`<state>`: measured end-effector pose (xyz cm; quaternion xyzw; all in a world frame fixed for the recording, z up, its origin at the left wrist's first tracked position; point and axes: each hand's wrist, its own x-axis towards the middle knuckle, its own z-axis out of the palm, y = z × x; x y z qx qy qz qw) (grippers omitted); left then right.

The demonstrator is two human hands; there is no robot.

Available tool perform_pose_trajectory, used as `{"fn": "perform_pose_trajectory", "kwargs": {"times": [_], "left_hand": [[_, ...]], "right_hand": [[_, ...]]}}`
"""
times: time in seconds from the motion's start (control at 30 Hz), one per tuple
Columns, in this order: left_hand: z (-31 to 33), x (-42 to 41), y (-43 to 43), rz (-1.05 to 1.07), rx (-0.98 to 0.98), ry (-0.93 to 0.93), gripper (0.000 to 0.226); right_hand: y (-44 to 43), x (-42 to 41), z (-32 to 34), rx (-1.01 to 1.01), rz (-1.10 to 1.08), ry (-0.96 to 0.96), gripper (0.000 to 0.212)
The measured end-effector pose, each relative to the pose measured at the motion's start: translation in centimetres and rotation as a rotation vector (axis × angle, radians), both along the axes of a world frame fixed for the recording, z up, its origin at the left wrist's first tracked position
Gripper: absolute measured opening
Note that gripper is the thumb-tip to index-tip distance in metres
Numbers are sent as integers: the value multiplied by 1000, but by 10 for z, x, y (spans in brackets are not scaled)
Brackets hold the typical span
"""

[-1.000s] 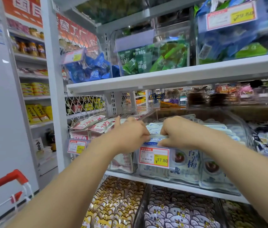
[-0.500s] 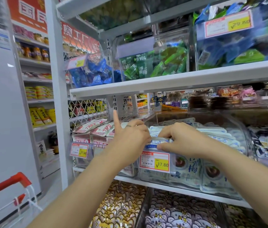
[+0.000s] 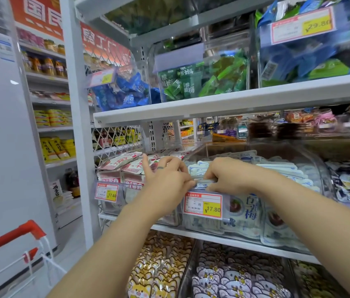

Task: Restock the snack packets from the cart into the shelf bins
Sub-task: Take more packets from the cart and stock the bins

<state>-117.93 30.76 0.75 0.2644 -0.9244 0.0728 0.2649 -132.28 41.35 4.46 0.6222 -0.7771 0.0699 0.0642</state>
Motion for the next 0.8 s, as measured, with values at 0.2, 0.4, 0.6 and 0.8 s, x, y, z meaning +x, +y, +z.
{"fn": "perform_pose_trajectory", "kwargs": {"times": [0.2, 0.4, 0.6, 0.8], "left_hand": [[-12, 21, 5, -78, 110, 230, 26], [-52, 96, 17, -65, 110, 265, 26], [-143, 221, 9, 150, 401, 43, 24], [-194, 326, -6, 517, 561, -14, 23]], "right_hand": [[28, 18, -6, -318, -42, 96, 30], [36, 84, -52, -466, 254, -59, 22], [-3, 171, -153, -129, 444, -191, 19], [-71, 241, -228, 179, 584, -316, 22]]}}
